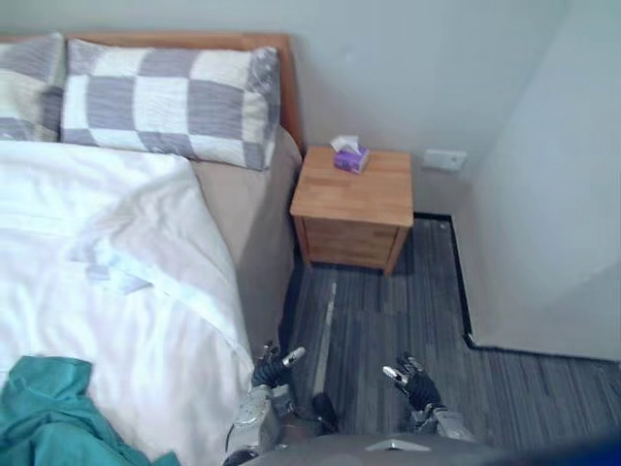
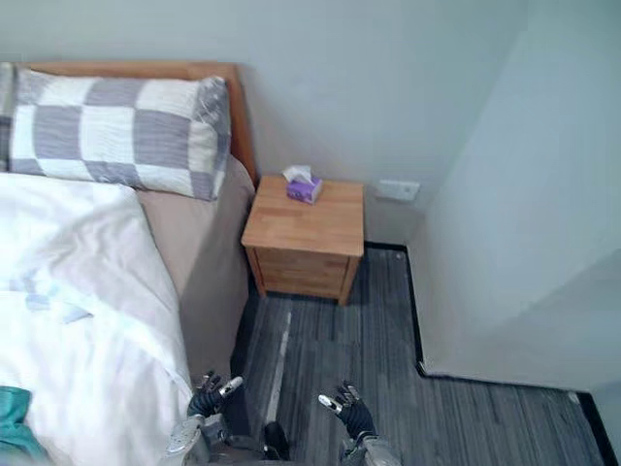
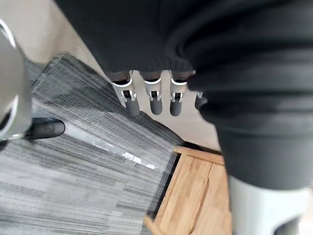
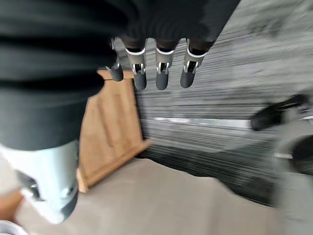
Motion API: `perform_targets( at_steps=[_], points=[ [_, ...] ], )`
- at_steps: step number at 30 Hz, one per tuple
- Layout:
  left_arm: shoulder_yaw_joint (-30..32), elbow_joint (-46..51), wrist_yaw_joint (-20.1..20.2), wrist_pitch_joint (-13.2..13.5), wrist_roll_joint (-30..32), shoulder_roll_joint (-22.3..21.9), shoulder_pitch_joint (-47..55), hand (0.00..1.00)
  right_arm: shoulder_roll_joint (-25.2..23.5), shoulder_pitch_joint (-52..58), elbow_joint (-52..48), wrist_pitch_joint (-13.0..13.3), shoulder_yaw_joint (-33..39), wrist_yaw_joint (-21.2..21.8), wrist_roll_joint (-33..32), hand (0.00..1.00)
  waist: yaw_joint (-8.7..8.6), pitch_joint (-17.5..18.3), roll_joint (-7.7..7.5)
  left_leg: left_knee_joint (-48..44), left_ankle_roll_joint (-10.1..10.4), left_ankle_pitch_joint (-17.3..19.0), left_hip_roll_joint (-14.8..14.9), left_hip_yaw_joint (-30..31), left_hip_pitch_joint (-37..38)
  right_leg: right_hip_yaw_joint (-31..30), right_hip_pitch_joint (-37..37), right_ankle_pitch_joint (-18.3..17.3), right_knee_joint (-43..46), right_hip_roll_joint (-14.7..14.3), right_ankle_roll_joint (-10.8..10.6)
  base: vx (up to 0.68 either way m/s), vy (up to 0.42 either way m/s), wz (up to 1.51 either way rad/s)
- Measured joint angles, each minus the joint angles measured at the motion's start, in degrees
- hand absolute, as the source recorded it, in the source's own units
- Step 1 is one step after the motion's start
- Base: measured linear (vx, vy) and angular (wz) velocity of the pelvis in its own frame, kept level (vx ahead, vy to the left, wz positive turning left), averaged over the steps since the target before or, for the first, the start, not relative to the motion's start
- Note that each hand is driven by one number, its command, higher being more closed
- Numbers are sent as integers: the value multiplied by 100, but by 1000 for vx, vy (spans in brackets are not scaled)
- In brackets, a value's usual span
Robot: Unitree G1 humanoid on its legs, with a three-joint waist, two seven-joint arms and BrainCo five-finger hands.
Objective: Tidy the bed and pick cloth on bed and put in laundry
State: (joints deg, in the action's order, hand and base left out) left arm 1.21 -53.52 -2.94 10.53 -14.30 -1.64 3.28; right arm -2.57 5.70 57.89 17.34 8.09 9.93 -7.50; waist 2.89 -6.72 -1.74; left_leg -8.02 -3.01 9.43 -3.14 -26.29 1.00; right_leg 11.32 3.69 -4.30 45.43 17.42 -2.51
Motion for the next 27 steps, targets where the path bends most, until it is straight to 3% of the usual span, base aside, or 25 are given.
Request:
perform_targets(
  at_steps=[1,3,5,6,9,11,12,13,14,15,16,19,23,25,27],
  points=[
    [-118,-201,9,-20,-99,85,-58,0,56,-90,22,33,51,-4,98,0,-61,-78,-58,-65,-310,166,-138,230,141,-164,-394,-193,909,113,-99,370,12,80],
    [-103,-259,11,-12,-266,111,-132,0,153,-35,-16,31,95,-18,231,0,-110,-181,-57,-6,-380,234,-216,517,461,-34,-708,-693,1219,34,-52,319,16,88],
    [-99,-270,25,-29,-433,120,-139,0,257,40,-73,65,100,-13,274,0,-117,-182,-6,13,-379,296,-179,926,614,97,-983,-1074,839,-149,-39,311,24,107],
    [-87,-318,60,-56,-489,102,-142,0,298,100,-83,94,101,-8,273,0,-215,-170,14,-6,-365,315,-129,1305,621,115,-1106,-1210,291,-323,-49,356,-62,163],
    [-58,-351,130,-175,-513,67,-183,0,316,143,-104,214,114,41,148,0,-260,-180,83,-14,-330,305,17,2222,634,-180,-1331,-1178,-1243,-801,-65,305,-129,167],
    [100,-347,222,-331,-471,-6,-190,0,470,89,-79,241,-252,120,-128,0,-349,-210,161,-13,-192,362,218,3065,763,-784,-1408,-831,-2264,-1242,-60,417,-308,189],
    [164,-343,248,-365,-468,-20,-193,0,518,89,-55,239,-394,132,-137,0,-344,-209,160,-12,-130,398,252,3250,803,-955,-1434,-669,-2491,-1323,-46,464,-422,181],
    [215,-326,276,-419,-415,-8,-183,0,595,92,-50,234,-707,154,-175,0,-340,-192,116,-39,-10,475,273,3526,854,-1208,-1387,-275,-2986,-1378,-62,460,-481,166],
    [383,-201,292,-499,-376,26,-59,0,578,95,-42,232,-1001,205,-190,0,-329,-146,-108,-75,153,602,159,3667,940,-1300,-1323,471,-3347,-1177,-125,366,-400,158],
    [487,-222,278,-537,-357,-27,-78,0,709,48,-33,232,-1030,261,-185,0,-351,-172,31,-115,210,710,273,3676,993,-1068,-1276,269,-3149,-1229,-73,346,-364,128],
    [608,-138,294,-592,-355,-134,-2,0,830,-117,72,211,-1108,279,-188,0,-314,-80,267,-114,371,648,538,3607,985,-869,-1234,183,-3068,-1351,74,325,-320,97],
    [928,-93,309,-649,-485,-222,59,0,740,-455,253,74,-1521,289,-160,0,-240,-55,453,-45,468,397,835,3403,973,-376,-941,-125,-3190,-1467,305,248,-288,71],
    [1048,39,320,-360,-461,-241,235,0,465,-537,290,-280,-1654,403,139,0,-153,-38,345,-146,595,33,963,2814,854,275,-448,-202,-3575,-1379,426,120,-207,92],
    [1057,54,320,-60,-370,-236,283,0,437,-526,289,-539,-1566,488,203,0,-145,-36,327,-253,644,12,1095,1873,676,763,-222,-203,-3743,-1263,428,22,-66,107],
    [1052,54,322,46,-265,-236,283,0,492,-509,288,-651,-1461,499,197,0,-119,-38,321,-202,708,-51,1179,1263,634,1088,-111,-209,-3762,-1154,410,-43,56,110]
  ],
)
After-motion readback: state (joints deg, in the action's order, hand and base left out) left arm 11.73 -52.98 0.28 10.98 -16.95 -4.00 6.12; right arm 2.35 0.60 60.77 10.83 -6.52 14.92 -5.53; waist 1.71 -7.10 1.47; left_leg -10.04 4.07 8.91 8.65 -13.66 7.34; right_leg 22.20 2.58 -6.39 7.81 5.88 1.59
